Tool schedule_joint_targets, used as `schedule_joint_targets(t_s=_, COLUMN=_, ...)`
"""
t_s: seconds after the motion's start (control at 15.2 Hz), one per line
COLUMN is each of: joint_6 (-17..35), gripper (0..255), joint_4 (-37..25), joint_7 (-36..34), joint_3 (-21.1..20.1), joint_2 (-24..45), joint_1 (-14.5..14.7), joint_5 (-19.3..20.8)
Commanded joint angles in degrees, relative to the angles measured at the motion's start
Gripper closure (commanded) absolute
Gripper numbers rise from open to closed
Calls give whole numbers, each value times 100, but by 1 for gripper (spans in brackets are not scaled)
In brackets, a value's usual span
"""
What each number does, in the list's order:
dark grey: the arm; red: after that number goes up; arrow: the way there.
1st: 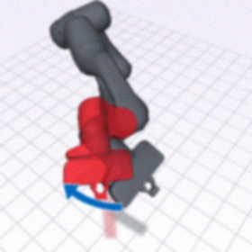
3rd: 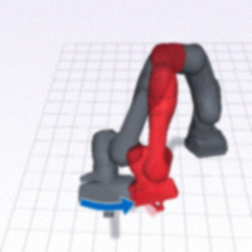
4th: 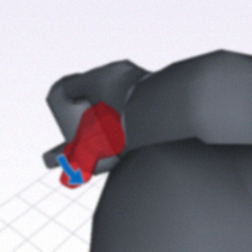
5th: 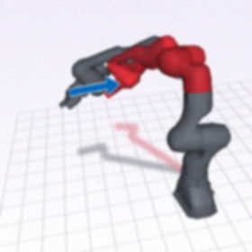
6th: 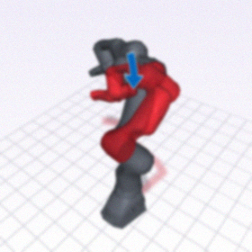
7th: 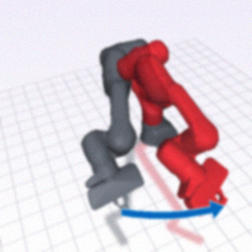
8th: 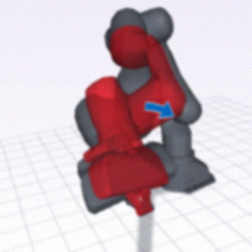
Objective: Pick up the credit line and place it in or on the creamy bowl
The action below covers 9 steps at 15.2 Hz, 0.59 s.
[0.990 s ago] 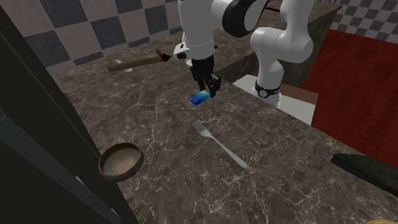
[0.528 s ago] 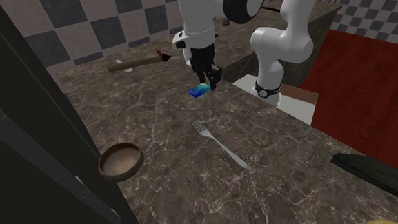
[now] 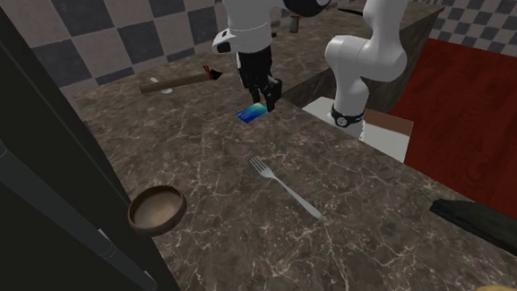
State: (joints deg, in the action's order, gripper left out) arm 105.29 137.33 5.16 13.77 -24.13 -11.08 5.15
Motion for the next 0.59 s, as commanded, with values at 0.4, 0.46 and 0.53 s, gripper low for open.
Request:
schedule_joint_targets(t_s=0.4, joint_6=-59, gripper=255, joint_4=-1833, joint_7=48, joint_3=-2, joint_2=1811, joint_1=241, joint_5=-445)
schedule_joint_targets(t_s=0.46, joint_6=-97, gripper=255, joint_4=-2092, joint_7=60, joint_3=-3, joint_2=2037, joint_1=254, joint_5=-501)
schedule_joint_targets(t_s=0.53, joint_6=-143, gripper=255, joint_4=-2358, joint_7=72, joint_3=-5, joint_2=2264, joint_1=264, joint_5=-558)
